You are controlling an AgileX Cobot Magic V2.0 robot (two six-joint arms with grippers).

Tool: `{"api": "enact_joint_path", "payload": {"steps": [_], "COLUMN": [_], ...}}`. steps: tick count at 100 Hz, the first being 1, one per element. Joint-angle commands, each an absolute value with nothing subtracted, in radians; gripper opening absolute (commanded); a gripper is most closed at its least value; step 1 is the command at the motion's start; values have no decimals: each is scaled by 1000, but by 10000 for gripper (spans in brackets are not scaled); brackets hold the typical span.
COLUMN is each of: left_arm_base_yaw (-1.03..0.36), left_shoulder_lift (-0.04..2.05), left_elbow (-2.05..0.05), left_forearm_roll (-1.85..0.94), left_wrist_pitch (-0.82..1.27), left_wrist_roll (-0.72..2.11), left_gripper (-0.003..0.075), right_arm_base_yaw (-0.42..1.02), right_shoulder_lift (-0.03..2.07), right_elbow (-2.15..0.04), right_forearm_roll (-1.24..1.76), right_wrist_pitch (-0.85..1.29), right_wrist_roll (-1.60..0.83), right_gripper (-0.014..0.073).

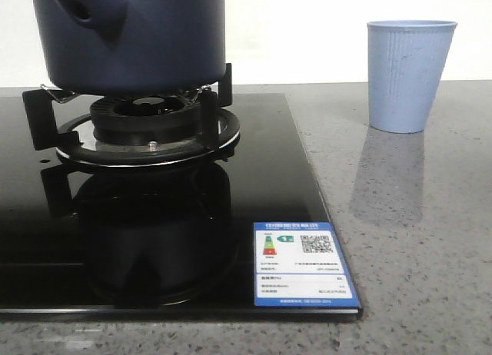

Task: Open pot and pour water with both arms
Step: 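Move the left gripper to the blue lid knob and grasp it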

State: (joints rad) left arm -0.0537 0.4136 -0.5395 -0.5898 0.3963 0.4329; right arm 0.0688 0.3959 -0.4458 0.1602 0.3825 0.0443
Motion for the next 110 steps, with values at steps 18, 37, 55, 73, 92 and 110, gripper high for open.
{"api": "enact_joint_path", "payload": {"steps": [18, 37, 55, 73, 92, 110], "left_arm_base_yaw": [-144, -257, -382, -495, -543, -543], "left_shoulder_lift": [590, 706, 822, 941, 1067, 1179], "left_elbow": [-692, -745, -781, -828, -876, -938], "left_forearm_roll": [-628, -644, -646, -633, -598, -596], "left_wrist_pitch": [352, 280, 160, 59, -67, -82], "left_wrist_roll": [470, 494, 495, 495, 495, 495], "left_gripper": [-15, 181, 509, 472, 454, 455], "right_arm_base_yaw": [65, 139, 179, 179, 179, 179], "right_shoulder_lift": [588, 628, 640, 640, 640, 640], "right_elbow": [-595, -615, -615, -615, -615, -615], "right_forearm_roll": [145, 149, 149, 149, 149, 149], "right_wrist_pitch": [347, 321, 308, 305, 305, 305], "right_wrist_roll": [14, -43, -43, -43, -43, -43], "right_gripper": [-45, 94, 516, 561, 560, 560]}}
